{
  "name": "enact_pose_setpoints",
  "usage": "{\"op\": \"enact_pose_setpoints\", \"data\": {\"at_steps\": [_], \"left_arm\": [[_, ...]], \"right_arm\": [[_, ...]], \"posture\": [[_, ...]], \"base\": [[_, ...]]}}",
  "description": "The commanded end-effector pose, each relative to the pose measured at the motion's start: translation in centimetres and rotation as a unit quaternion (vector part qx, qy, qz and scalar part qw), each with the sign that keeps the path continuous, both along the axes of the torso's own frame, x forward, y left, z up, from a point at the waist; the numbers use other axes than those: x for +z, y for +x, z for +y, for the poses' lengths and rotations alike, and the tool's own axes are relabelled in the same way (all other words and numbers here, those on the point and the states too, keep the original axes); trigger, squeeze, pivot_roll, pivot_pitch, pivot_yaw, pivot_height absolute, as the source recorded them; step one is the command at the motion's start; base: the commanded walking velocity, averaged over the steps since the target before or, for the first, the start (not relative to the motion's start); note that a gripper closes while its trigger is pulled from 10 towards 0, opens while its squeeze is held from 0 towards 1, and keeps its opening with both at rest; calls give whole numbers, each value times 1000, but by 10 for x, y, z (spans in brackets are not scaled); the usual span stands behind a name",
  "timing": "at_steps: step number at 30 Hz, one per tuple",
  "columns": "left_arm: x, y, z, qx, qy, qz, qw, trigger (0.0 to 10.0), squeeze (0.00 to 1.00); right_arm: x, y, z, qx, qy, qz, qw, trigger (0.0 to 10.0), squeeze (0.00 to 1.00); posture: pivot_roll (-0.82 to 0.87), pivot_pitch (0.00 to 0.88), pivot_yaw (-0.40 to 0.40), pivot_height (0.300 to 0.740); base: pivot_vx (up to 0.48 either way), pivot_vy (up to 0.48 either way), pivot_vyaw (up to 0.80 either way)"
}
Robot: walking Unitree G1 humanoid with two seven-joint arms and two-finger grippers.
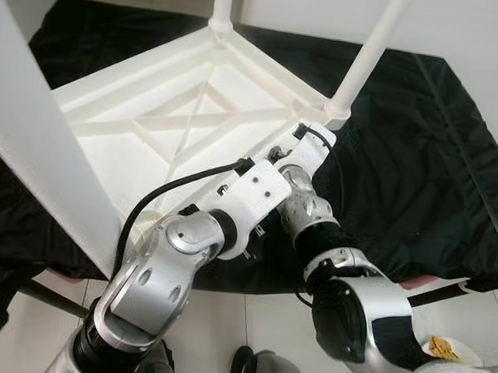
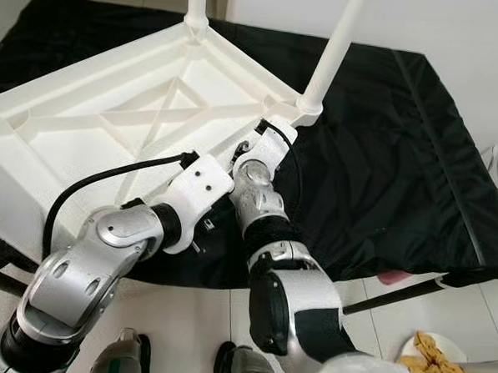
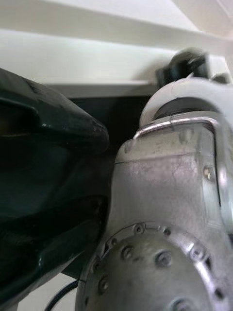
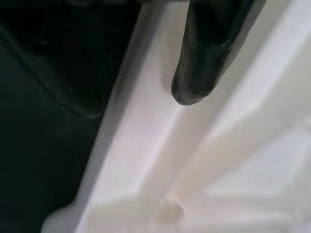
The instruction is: Building children table
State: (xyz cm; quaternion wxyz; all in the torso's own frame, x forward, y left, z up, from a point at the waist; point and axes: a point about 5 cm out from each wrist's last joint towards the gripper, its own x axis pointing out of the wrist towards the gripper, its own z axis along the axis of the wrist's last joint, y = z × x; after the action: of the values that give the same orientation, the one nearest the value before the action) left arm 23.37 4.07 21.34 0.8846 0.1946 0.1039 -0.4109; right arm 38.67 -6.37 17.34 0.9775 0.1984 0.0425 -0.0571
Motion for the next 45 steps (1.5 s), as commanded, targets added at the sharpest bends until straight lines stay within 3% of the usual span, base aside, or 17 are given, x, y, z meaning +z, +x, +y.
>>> {"op": "enact_pose_setpoints", "data": {"at_steps": [1,5,8,9,10,11,13,16,21,24,28,31,38,41,45], "left_arm": [[1,0,-5,1,3,-19,1000,10000,0],[-4,1,-4,1,16,-11,1000,10000,0],[-11,4,-1,16,33,3,999,10000,0],[-11,4,-1,16,33,3,999,10000,0],[-15,7,1,31,44,10,998,10000,0],[-15,7,1,31,44,10,998,10000,0],[-18,11,4,44,58,12,997,10000,0],[-21,13,5,51,64,12,997,10000,0],[-22,20,10,78,91,-2,993,10000,0],[-22,21,11,80,93,-5,992,10000,0],[-14,31,14,110,89,-31,989,10000,0],[-10,37,17,126,84,-43,987,10000,0],[-7,45,21,146,93,-63,983,10000,0],[-9,49,23,163,107,-69,978,10000,0],[-9,50,23,172,104,-68,977,10000,0]], "right_arm": [[1,-5,3,11,-3,-31,999,10000,0],[7,-7,-4,11,7,-65,998,10000,0],[21,-15,-15,31,37,-145,988,10000,0],[21,-15,-15,31,37,-145,988,10000,0],[32,-26,-24,58,55,-216,973,10000,0],[32,-26,-24,58,55,-216,973,10000,0],[37,-35,-30,79,67,-261,960,10000,0],[38,-41,-34,88,70,-273,955,10000,0],[26,-70,-63,99,3,-301,949,10000,0],[24,-76,-65,108,-8,-306,946,10000,0],[5,-104,-74,159,-54,-302,939,10000,0],[-4,-116,-77,168,-64,-288,941,10000,0],[-10,-123,-74,186,-67,-277,941,10000,0],[-10,-127,-68,219,-81,-278,932,10000,0],[-12,-128,-69,226,-87,-273,931,10000,0]], "posture": [[158,157,-110,740],[153,157,-105,740],[150,157,-97,740],[150,157,-97,740],[149,157,-93,740],[149,157,-93,740],[152,157,-91,740],[148,157,-88,740],[128,158,-73,740],[128,157,-72,740],[109,154,-61,740],[98,150,-54,740],[92,141,-53,740],[86,133,-57,740],[87,132,-58,740]], "base": [[0,0,0],[0,0,0],[0,0,0],[0,0,0],[0,0,0],[0,0,0],[0,0,0],[0,0,0],[0,0,0],[0,0,0],[0,0,0],[0,0,0],[0,0,0],[0,0,0],[0,0,0]]}}
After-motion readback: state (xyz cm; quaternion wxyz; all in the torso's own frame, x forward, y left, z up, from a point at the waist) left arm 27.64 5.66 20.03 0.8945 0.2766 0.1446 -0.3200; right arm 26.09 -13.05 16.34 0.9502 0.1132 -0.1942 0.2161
